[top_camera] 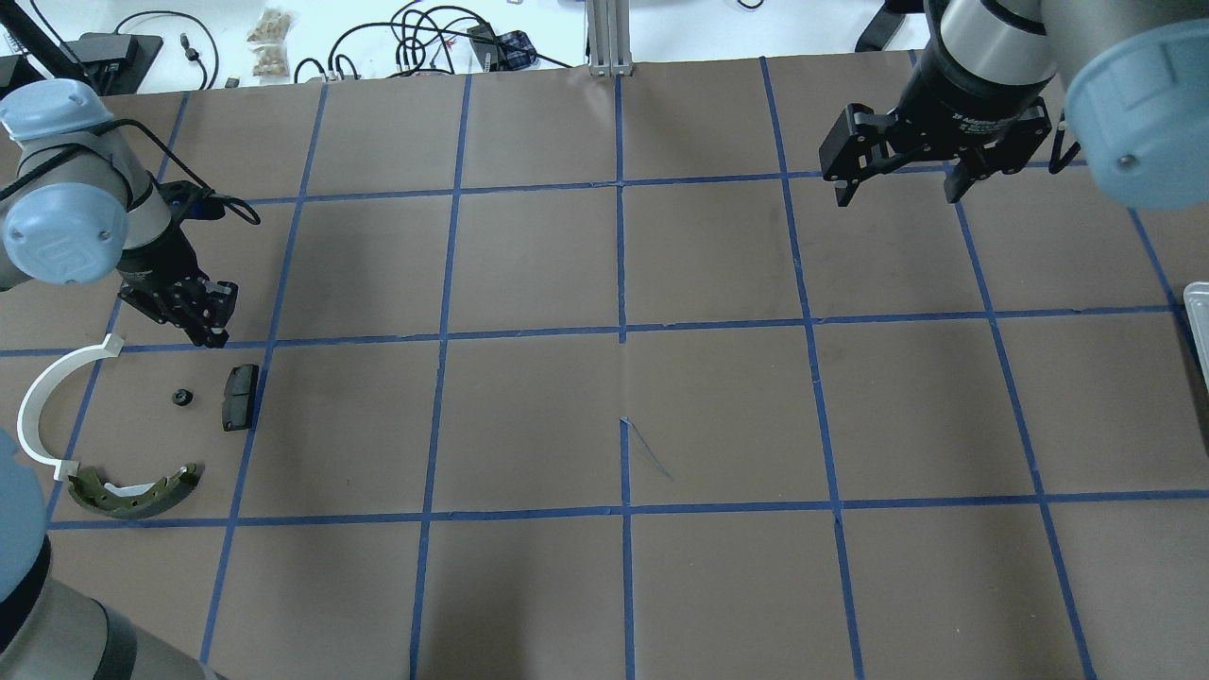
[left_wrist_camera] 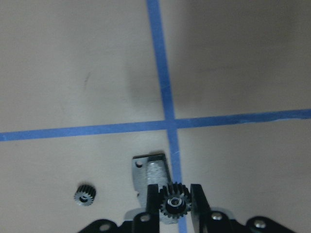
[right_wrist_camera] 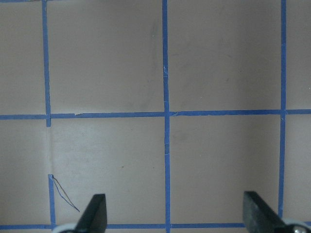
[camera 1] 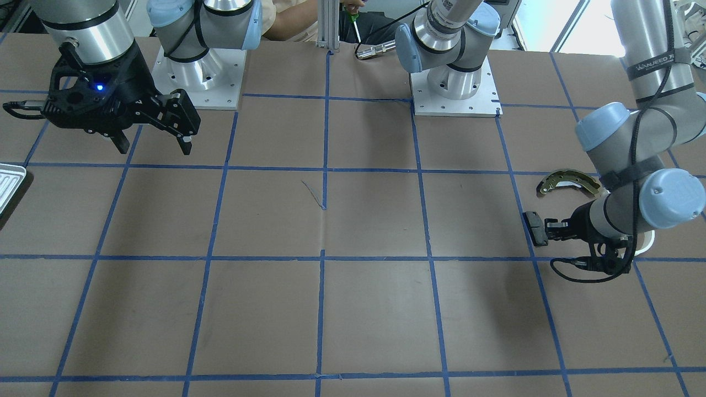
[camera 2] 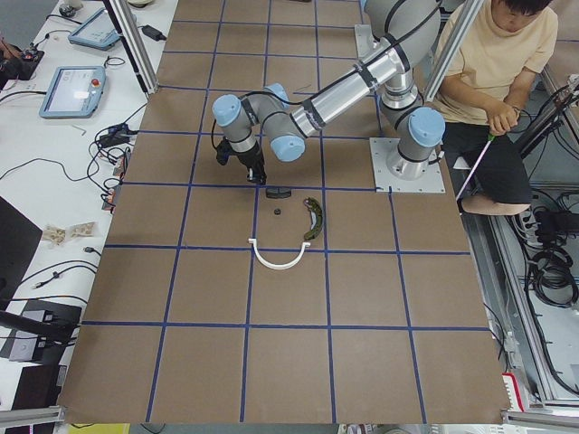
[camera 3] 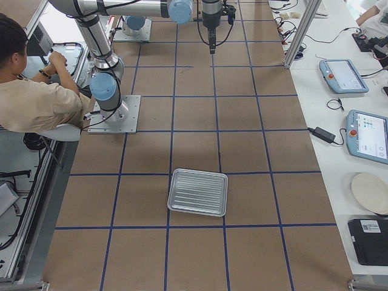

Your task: Place bearing gear from tray to pile

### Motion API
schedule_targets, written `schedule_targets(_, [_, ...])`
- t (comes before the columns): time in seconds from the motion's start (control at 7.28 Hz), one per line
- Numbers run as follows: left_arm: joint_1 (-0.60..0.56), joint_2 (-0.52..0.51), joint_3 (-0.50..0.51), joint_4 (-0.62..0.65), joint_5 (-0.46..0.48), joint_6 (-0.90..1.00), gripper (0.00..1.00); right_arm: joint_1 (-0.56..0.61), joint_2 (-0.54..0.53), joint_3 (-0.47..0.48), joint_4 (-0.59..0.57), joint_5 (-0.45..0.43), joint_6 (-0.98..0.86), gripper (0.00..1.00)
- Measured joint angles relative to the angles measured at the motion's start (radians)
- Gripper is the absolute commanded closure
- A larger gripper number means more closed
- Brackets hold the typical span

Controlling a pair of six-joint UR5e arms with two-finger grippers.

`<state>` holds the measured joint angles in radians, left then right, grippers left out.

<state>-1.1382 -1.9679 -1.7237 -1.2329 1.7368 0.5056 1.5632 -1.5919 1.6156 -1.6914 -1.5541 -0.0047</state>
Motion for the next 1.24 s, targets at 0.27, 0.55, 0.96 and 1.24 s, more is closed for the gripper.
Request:
schedule_targets(0.27, [0.067, -0.023, -0.001, 0.024, 0.001, 0.084, 1.0, 0.009, 0.003, 0.0, 0.0, 0.0, -0.001, 0.0])
schedule_targets(0.55, [0.123, -0.041, -0.002, 0.038, 0.001, 0.163, 1.0, 0.01, 0.004, 0.001, -0.001, 0.0, -0.002, 0.0])
schedule_targets(0.96, [0.154, -0.064, -0.014, 0.064, 0.004, 0.205, 1.0, 0.011, 0.004, 0.002, -0.001, 0.0, -0.003, 0.0])
schedule_targets(1.24, [0.158, -0.06, -0.057, 0.112, 0.007, 0.208, 1.0, 0.011, 0.004, 0.003, -0.001, 0.0, -0.003, 0.0])
